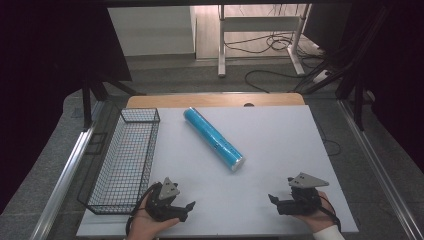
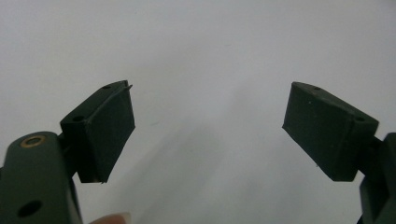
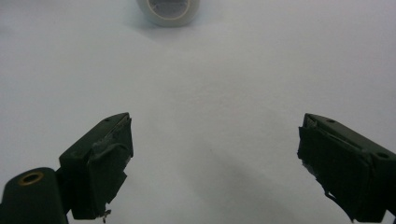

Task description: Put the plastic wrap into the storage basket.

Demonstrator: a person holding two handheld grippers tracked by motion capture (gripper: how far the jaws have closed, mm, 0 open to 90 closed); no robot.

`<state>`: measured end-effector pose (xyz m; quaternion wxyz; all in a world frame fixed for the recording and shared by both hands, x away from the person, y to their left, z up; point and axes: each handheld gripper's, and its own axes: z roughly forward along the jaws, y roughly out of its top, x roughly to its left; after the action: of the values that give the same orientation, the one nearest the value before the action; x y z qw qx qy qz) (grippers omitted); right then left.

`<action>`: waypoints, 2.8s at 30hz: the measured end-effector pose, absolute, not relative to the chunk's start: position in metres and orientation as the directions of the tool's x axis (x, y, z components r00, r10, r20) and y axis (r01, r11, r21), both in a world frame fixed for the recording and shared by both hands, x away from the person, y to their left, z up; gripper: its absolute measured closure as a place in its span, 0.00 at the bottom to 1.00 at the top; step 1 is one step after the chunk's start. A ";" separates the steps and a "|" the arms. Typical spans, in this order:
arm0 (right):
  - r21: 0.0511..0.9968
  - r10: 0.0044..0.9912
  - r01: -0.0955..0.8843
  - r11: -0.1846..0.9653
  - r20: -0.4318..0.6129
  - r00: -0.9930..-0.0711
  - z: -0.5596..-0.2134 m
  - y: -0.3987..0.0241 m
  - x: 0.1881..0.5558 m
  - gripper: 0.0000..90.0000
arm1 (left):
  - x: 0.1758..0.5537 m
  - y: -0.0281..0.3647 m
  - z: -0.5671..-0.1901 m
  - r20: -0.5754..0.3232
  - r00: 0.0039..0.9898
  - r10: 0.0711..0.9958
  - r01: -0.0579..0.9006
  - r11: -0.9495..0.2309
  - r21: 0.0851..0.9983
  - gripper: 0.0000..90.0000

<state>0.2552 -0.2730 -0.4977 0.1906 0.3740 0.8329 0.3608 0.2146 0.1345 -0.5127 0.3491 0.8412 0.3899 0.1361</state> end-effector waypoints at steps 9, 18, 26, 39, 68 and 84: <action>0.744 0.757 0.487 0.457 -0.037 -0.652 -0.497 -0.271 0.253 0.14 | 0.214 0.134 -0.512 -0.044 0.654 0.755 0.564 -0.448 0.694 0.18; 0.738 0.749 0.491 0.464 -0.030 -0.662 -0.492 -0.266 0.254 0.17 | 0.213 0.137 -0.512 -0.055 0.658 0.751 0.563 -0.443 0.698 0.18; 0.733 0.754 0.520 0.439 0.015 -0.657 -0.480 -0.264 0.263 0.21 | 0.213 0.138 -0.511 -0.070 0.658 0.749 0.567 -0.433 0.701 0.18; 0.726 0.723 0.502 0.471 0.009 -0.691 -0.450 -0.243 0.291 0.22 | 0.213 0.136 -0.510 -0.077 0.656 0.751 0.567 -0.422 0.708 0.19; 0.636 0.685 0.528 0.563 -0.001 -0.729 -0.430 -0.143 0.387 0.20 | 0.210 0.136 -0.507 -0.075 0.670 0.739 0.550 -0.426 0.718 0.19; 0.512 0.696 0.604 0.610 0.016 -0.717 -0.456 -0.082 0.456 0.19 | 0.207 0.139 -0.505 -0.085 0.671 0.736 0.545 -0.413 0.730 0.19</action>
<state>0.4556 -0.0817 -0.4559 0.0928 0.3642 0.8925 0.2492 0.2072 0.1386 -0.5054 0.3809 0.8310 0.3855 0.1253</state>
